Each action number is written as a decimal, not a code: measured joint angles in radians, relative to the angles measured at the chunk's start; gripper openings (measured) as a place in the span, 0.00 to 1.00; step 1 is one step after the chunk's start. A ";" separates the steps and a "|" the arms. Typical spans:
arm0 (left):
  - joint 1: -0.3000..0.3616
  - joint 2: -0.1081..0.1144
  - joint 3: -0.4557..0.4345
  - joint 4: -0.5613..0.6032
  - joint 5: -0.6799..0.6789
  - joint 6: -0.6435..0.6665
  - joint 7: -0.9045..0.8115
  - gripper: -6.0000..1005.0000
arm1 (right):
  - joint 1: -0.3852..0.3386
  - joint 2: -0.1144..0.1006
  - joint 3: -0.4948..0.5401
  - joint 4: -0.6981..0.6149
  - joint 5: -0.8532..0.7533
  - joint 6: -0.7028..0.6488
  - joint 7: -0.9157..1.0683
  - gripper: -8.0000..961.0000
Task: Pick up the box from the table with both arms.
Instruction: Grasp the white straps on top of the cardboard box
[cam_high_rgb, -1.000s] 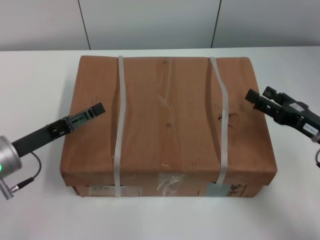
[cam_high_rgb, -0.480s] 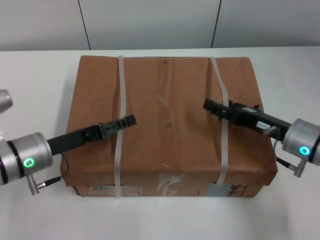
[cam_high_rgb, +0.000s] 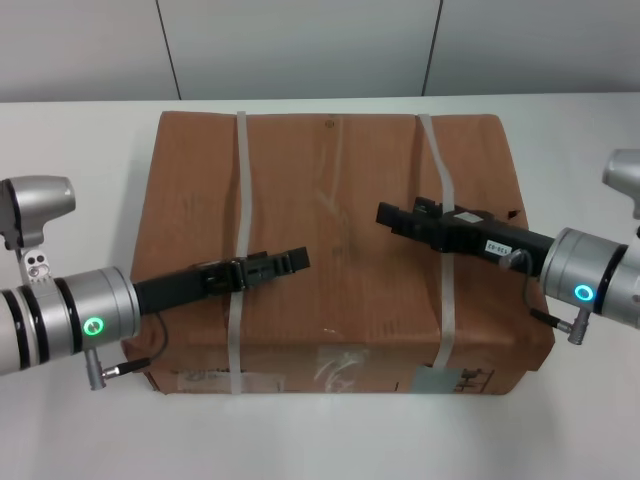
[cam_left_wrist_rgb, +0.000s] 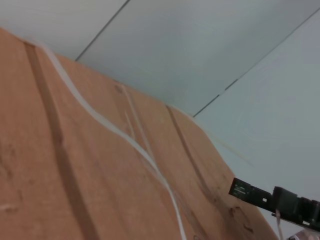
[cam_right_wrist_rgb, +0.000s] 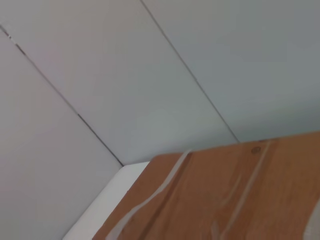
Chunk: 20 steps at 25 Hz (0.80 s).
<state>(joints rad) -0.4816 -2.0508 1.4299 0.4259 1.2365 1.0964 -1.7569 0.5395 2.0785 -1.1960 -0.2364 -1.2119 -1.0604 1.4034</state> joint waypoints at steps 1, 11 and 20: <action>-0.001 0.000 0.001 0.000 0.000 0.000 0.000 0.88 | 0.002 0.000 -0.009 0.000 0.001 0.000 0.000 0.82; 0.010 0.000 0.000 0.001 -0.041 -0.076 0.004 0.72 | -0.001 0.000 -0.030 -0.008 0.005 0.014 0.001 0.66; 0.012 0.003 -0.001 0.006 -0.041 -0.079 0.004 0.35 | -0.004 0.000 -0.023 -0.008 0.005 0.014 0.001 0.41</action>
<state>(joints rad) -0.4693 -2.0479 1.4290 0.4314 1.1960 1.0169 -1.7531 0.5356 2.0785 -1.2194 -0.2441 -1.2072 -1.0461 1.4048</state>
